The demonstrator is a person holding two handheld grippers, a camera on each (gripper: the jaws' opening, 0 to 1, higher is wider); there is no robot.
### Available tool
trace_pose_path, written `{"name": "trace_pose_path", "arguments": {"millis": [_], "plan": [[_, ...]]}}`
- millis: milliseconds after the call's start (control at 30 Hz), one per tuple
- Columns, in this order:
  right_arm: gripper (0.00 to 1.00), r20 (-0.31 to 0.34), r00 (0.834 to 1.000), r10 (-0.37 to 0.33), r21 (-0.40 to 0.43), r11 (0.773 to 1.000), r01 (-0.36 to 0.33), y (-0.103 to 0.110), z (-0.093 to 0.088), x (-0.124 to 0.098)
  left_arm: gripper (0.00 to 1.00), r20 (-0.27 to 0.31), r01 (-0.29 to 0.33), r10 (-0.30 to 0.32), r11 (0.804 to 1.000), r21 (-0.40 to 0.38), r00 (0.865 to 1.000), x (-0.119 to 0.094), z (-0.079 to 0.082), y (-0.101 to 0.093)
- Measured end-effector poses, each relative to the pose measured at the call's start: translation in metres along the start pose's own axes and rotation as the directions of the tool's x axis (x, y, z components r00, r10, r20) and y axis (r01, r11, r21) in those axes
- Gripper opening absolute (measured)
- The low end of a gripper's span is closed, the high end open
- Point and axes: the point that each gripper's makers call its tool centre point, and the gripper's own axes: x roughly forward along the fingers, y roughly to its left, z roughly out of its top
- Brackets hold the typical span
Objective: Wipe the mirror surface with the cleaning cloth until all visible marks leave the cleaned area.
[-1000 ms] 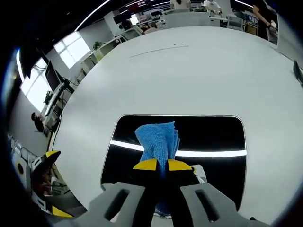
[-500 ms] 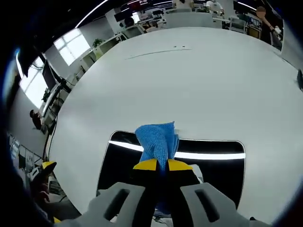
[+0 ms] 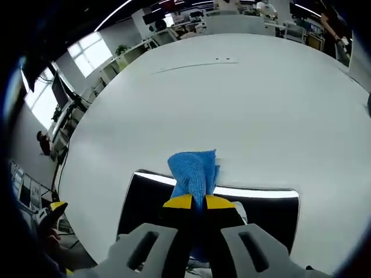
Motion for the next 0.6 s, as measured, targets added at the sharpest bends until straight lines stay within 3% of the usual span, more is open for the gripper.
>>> {"name": "trace_pose_path", "arguments": {"millis": [600], "plan": [[0.0,0.005,1.0,-0.03,0.012,0.999,0.03,-0.027,-0.006,-0.015,0.99,-0.007,-0.003,0.003,1.0,0.004,1.0,0.0,-0.001,0.001]]}}
